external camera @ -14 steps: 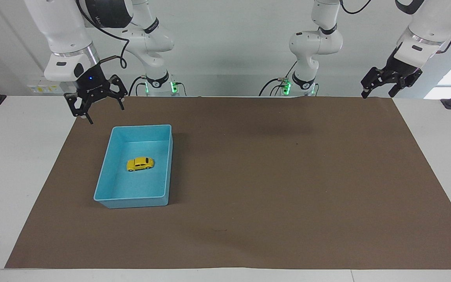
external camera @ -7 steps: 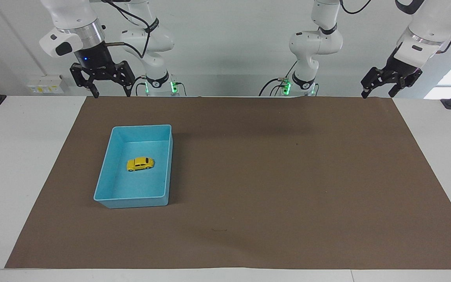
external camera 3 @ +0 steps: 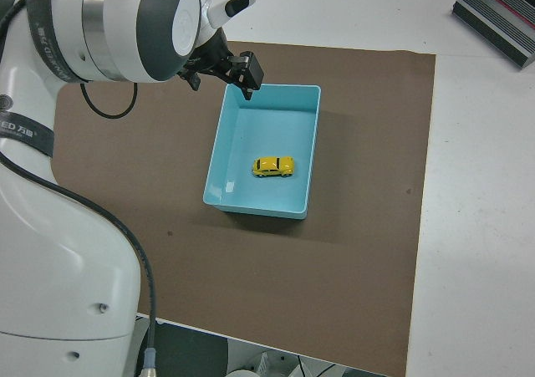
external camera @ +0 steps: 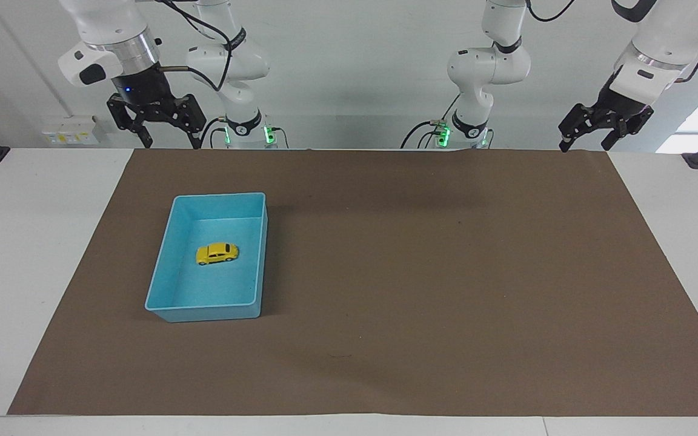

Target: Wind up and store yellow beetle car

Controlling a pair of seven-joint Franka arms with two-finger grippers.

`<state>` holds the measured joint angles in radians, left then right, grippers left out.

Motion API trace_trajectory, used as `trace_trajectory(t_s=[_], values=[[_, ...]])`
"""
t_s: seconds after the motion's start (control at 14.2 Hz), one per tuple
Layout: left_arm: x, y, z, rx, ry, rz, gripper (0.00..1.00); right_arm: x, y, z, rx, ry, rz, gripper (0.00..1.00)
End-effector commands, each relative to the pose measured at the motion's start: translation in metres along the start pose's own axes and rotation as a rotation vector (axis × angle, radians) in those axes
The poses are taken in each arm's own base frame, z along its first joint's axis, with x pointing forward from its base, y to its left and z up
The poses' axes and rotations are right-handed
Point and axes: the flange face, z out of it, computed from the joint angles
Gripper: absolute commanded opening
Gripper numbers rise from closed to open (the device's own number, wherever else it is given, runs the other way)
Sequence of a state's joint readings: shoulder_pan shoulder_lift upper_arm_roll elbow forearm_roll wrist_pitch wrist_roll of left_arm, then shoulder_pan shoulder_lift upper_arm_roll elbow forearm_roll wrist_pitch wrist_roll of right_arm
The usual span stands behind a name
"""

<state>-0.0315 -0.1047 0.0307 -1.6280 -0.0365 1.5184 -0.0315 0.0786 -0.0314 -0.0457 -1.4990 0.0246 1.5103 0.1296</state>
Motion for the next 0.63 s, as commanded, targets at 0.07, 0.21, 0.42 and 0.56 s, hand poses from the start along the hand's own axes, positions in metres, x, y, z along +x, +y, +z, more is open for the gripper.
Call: trace_trajectory(t_s=[0.07,0.21,0.42,0.56], values=[[-0.0019,-0.0038,-0.0024,0.019,-0.007,-0.002,1.0,-0.0035,0.0017,-0.0059,0.006,-0.004,0.022,1.0],[-0.0023,-0.0037,-0.0032,0.019,-0.005,-0.002,1.0,-0.0036,0.0006,-0.0072,0.016,0.001,0.018,1.0],[-0.0023,-0.0037,-0.0032,0.019,-0.005,-0.002,1.0,-0.001,-0.0007,-0.0068,0.019,0.018,0.011,1.0],[-0.0025,-0.0038,-0.0031,0.019,-0.007,-0.002,1.0,-0.0013,-0.0013,-0.0063,0.018,0.018,0.009,1.0]])
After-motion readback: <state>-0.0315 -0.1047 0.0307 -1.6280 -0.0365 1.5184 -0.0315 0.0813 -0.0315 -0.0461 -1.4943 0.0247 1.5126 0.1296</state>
